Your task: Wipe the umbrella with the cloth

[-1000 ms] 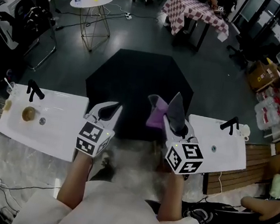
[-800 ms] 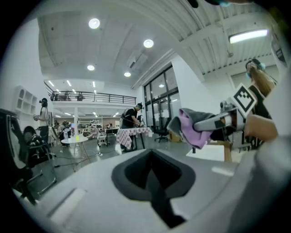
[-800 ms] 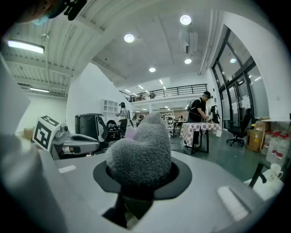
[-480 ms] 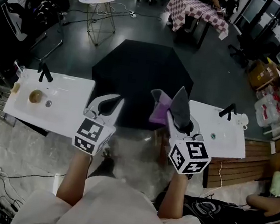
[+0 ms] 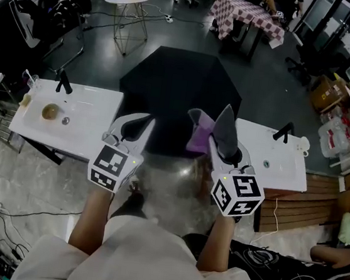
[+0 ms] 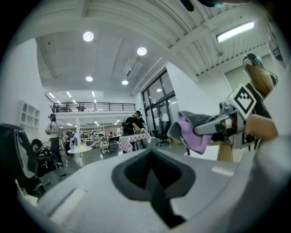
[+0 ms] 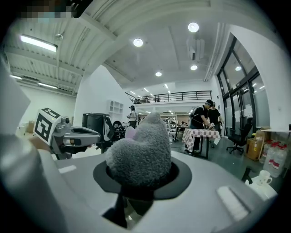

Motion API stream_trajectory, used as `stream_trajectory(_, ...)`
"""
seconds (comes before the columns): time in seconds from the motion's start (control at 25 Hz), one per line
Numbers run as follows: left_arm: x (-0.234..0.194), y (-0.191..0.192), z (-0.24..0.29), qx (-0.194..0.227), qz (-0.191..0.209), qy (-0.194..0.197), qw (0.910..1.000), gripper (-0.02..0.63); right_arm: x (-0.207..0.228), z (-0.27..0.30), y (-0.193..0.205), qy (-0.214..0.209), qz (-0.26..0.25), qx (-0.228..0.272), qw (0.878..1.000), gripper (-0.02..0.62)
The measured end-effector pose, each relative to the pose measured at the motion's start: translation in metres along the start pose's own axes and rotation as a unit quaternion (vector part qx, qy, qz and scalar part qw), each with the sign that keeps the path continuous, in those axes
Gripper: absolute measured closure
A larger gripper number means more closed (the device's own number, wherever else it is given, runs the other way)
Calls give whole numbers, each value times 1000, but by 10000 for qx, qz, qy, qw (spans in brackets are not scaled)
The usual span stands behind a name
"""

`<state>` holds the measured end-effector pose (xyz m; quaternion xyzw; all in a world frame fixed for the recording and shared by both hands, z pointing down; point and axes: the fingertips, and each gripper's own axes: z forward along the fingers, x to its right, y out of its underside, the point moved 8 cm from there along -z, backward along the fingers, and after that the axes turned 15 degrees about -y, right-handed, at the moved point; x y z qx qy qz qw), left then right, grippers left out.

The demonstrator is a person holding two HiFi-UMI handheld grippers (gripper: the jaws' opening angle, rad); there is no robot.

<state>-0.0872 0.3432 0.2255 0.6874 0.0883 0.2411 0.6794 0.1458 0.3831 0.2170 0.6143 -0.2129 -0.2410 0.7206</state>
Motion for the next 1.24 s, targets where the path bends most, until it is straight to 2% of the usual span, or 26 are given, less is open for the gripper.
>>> stream_trajectory(0.32, 9, -8, -20, 110, 58, -50, 9999, 601, -14, -16, 0, 36, -207, -77, 9997, 479)
stream_trajectory(0.88, 25, -9, -27, 44, 95, -8, 9999, 595, -7, -29, 11, 52, -121, -170, 9998, 480)
stream_trajectory(1.04, 22, 5, -26, -46, 135, 19, 9999, 595, -8, -26, 18, 69, -111, -173, 9998, 480)
stream_trajectory(1.24, 17, -3, -22, -51, 162, 63, 9998, 595, -6, -23, 13, 97, -104, -190, 9997, 480)
